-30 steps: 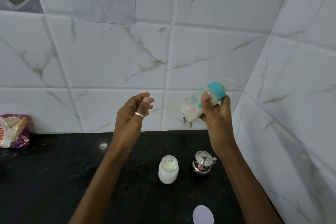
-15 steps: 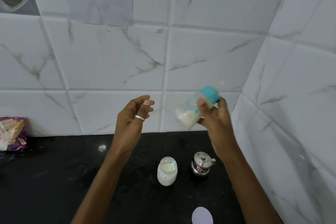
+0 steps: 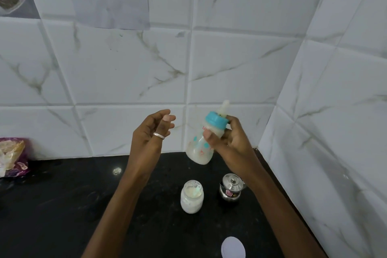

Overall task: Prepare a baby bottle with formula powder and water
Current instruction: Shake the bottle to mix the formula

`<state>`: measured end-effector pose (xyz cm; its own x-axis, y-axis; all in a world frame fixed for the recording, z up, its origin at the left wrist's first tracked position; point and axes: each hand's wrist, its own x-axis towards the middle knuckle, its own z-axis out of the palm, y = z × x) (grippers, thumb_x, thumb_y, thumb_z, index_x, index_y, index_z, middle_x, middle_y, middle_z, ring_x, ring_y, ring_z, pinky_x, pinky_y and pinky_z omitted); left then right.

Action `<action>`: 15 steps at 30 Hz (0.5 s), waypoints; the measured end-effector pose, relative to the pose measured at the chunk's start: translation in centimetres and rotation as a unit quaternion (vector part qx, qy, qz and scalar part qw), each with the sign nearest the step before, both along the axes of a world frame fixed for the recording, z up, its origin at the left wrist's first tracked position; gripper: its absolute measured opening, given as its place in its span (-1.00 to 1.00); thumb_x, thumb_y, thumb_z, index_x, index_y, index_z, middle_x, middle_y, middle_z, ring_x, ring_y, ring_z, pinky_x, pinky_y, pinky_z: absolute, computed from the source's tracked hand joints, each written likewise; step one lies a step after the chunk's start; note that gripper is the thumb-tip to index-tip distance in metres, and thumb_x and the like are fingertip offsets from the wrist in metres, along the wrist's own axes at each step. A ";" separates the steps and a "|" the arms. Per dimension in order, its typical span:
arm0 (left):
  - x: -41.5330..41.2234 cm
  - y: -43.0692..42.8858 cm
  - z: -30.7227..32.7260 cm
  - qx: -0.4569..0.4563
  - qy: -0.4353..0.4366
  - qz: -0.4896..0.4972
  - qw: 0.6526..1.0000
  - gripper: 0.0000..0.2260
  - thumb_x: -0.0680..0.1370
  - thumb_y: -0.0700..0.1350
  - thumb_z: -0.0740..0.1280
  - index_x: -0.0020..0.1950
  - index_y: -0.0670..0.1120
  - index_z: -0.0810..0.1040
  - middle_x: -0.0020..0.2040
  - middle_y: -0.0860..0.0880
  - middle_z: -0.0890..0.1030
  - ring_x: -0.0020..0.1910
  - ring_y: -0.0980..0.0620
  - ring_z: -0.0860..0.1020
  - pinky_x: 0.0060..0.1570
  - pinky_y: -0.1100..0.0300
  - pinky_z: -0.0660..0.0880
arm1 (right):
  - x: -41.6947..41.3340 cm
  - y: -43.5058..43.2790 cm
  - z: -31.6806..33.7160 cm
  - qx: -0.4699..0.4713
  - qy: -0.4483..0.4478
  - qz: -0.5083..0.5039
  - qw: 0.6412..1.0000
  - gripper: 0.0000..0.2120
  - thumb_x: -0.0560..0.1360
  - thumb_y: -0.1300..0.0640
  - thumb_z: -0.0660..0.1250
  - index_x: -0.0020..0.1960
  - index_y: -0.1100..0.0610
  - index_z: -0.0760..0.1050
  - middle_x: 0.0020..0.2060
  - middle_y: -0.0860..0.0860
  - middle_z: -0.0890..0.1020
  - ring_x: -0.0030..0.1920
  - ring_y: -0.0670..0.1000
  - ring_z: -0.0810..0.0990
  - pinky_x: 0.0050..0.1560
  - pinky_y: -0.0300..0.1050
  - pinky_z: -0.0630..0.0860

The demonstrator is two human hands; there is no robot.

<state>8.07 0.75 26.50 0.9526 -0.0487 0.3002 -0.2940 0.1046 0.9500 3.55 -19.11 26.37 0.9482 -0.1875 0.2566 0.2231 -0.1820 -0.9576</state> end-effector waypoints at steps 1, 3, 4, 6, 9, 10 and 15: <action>0.0 0.0 0.0 -0.001 0.000 -0.002 1.000 -0.62 0.56 0.11 0.31 0.28 -0.06 0.60 0.11 0.06 0.71 0.08 0.09 0.67 0.21 0.05 0.58 | 0.1 -0.1 0.1 0.022 -0.011 -0.005 1.000 -0.48 0.40 -0.11 0.47 0.28 -0.03 0.40 0.08 -0.03 0.70 0.07 -0.06 0.73 0.06 -0.03 0.68; 0.0 0.0 0.0 -0.001 -0.001 -0.003 1.000 -0.63 0.56 0.10 0.31 0.28 -0.06 0.60 0.11 0.05 0.71 0.08 0.09 0.67 0.22 0.04 0.57 | 0.3 -0.1 0.6 0.099 -0.048 -0.040 0.993 -0.51 0.44 -0.06 0.42 0.30 0.01 0.39 0.08 -0.06 0.69 0.05 -0.10 0.72 -0.01 -0.10 0.68; 0.0 0.0 0.0 0.000 -0.002 -0.002 1.000 -0.63 0.56 0.10 0.31 0.28 -0.06 0.60 0.10 0.05 0.71 0.08 0.08 0.67 0.22 0.04 0.58 | 0.4 0.0 0.7 0.108 -0.056 -0.052 0.991 -0.51 0.45 -0.08 0.41 0.31 0.01 0.38 0.09 -0.08 0.68 0.06 -0.11 0.72 0.01 -0.10 0.68; 0.1 0.1 0.1 0.001 -0.002 0.001 1.000 -0.63 0.56 0.11 0.31 0.28 -0.05 0.60 0.10 0.06 0.72 0.08 0.08 0.67 0.22 0.03 0.58 | 0.4 0.3 0.5 0.052 -0.038 -0.036 0.997 -0.48 0.42 -0.15 0.44 0.30 -0.02 0.38 0.10 -0.05 0.69 0.08 -0.07 0.72 0.10 0.00 0.68; 0.2 0.1 0.2 -0.004 -0.001 0.002 1.000 -0.64 0.55 0.11 0.31 0.26 -0.04 0.60 0.09 0.07 0.72 0.08 0.07 0.67 0.21 0.05 0.58 | 0.4 0.3 0.3 0.025 -0.019 0.001 0.999 -0.47 0.40 -0.11 0.48 0.29 -0.02 0.39 0.10 -0.02 0.71 0.10 -0.03 0.72 0.14 0.13 0.67; 0.2 0.2 0.2 -0.007 -0.001 0.001 1.000 -0.64 0.55 0.11 0.31 0.26 -0.04 0.61 0.09 0.07 0.72 0.08 0.07 0.67 0.21 0.06 0.58 | 0.4 0.1 0.7 0.067 -0.040 -0.014 0.997 -0.50 0.41 -0.06 0.46 0.29 0.00 0.40 0.08 -0.04 0.71 0.09 -0.04 0.72 0.11 0.09 0.68; 0.2 0.4 0.2 -0.007 -0.002 0.004 1.000 -0.63 0.54 0.12 0.31 0.25 -0.03 0.61 0.09 0.06 0.72 0.08 0.07 0.67 0.22 0.02 0.57 | 0.4 0.5 0.3 0.059 -0.055 -0.029 0.996 -0.51 0.47 -0.05 0.45 0.31 0.05 0.38 0.11 -0.01 0.68 0.08 -0.07 0.71 0.08 0.00 0.67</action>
